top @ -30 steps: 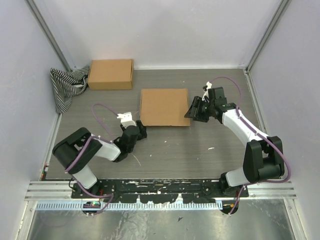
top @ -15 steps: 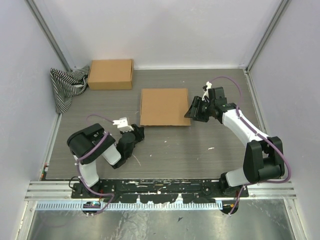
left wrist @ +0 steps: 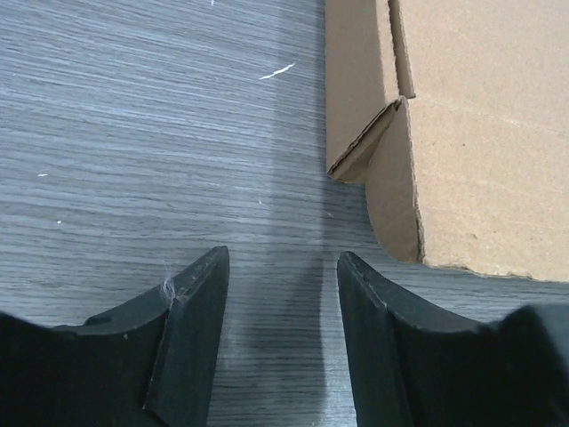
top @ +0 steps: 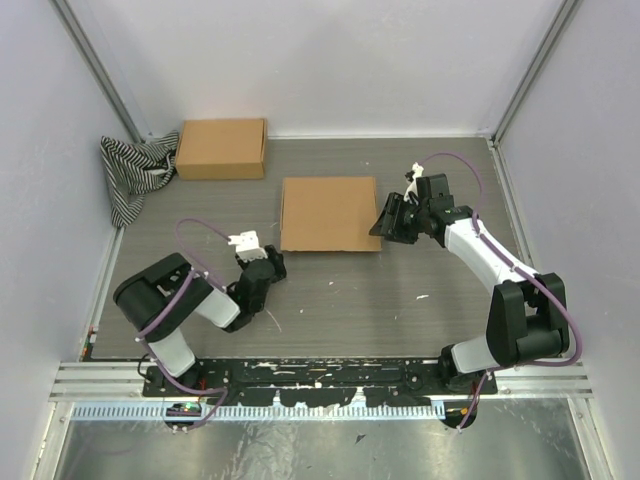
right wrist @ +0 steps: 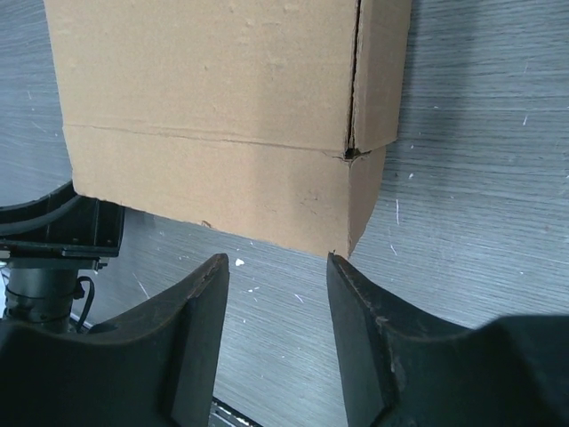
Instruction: Fold the paper box
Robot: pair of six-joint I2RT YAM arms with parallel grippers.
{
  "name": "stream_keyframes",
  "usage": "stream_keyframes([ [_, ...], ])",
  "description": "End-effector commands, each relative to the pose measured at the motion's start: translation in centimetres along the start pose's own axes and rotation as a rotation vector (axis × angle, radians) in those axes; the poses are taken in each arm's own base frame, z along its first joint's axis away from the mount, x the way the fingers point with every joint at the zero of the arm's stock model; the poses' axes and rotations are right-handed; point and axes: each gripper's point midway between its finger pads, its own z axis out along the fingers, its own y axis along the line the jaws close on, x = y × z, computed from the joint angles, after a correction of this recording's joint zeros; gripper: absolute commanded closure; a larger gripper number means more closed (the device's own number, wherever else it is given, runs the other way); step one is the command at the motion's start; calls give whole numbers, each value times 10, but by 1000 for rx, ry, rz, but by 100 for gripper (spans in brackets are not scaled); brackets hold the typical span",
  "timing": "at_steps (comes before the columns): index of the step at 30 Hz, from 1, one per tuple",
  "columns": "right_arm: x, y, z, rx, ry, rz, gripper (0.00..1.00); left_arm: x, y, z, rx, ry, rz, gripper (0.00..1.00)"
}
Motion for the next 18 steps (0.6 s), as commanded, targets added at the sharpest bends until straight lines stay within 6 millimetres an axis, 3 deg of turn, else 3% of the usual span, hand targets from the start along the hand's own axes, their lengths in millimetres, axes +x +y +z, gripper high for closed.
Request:
stream_keyframes([
  [1, -12, 16, -10, -71, -62, -41, 51, 4, -1, 3, -15, 24, 18, 41],
  [5, 1, 29, -24, -110, -94, -108, 76, -10, 11, -8, -153, 123, 67, 49],
  [8, 1, 11, -31, 1, -153, -117, 84, -53, 9, -20, -232, 152, 140, 55],
  [10, 1, -2, -27, 61, -151, -93, 84, -69, 0, -18, -202, 213, 142, 55],
  [12, 7, -4, -14, 50, -97, -68, 75, -76, -12, -14, -145, 298, 119, 52],
  [15, 15, -1, -1, 8, -55, -40, 68, -74, -31, -13, -87, 407, 143, 48],
  [18, 18, 1, 0, -17, -58, -30, 64, -60, -35, -13, -81, 501, 179, 47],
])
